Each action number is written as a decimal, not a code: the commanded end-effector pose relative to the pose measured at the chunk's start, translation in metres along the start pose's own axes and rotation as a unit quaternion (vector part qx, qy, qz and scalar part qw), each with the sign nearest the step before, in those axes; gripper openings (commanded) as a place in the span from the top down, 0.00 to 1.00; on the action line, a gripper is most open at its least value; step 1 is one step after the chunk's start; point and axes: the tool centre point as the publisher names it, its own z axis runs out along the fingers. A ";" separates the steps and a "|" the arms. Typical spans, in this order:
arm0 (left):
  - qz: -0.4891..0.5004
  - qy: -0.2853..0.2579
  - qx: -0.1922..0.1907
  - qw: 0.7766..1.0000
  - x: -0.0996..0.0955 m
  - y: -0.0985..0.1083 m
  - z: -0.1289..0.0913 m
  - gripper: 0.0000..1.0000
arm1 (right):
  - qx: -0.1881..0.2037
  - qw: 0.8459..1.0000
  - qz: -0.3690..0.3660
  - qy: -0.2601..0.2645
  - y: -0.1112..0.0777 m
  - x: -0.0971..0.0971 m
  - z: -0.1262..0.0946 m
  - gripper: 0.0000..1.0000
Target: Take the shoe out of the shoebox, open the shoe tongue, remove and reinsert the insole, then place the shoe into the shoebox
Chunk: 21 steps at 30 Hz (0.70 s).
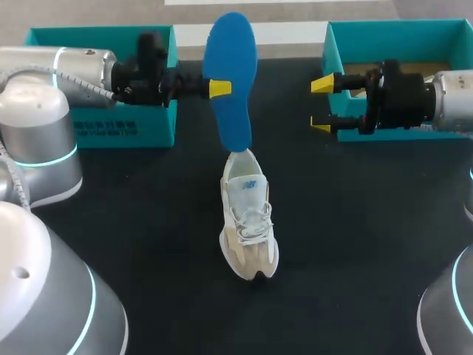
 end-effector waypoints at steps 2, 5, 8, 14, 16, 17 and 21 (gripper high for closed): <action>0.225 -0.029 0.045 0.973 -0.003 0.000 -0.004 1.00 | -0.001 1.000 0.000 -0.001 0.000 0.000 0.002 0.00; 0.280 -0.011 0.035 0.959 -0.003 0.002 -0.005 1.00 | -0.001 1.000 0.000 -0.001 0.000 0.000 0.002 0.00; 0.337 -0.004 0.027 0.941 -0.005 0.004 -0.005 1.00 | -0.001 1.000 0.000 -0.001 0.000 0.000 0.002 0.00; 0.426 0.000 0.070 0.902 -0.010 0.006 -0.007 1.00 | -0.001 1.000 0.000 -0.001 0.000 0.000 0.002 0.00; 0.445 -0.004 0.074 0.892 -0.012 0.007 -0.007 1.00 | -0.001 1.000 0.000 -0.001 0.000 0.000 0.002 0.00; 0.457 -0.001 0.077 0.886 -0.013 0.008 -0.006 1.00 | -0.001 1.000 0.000 -0.001 0.000 0.000 0.002 0.00; 0.480 -0.007 0.051 0.876 -0.014 0.010 -0.004 1.00 | -0.001 1.000 0.000 -0.001 0.000 0.000 0.002 0.00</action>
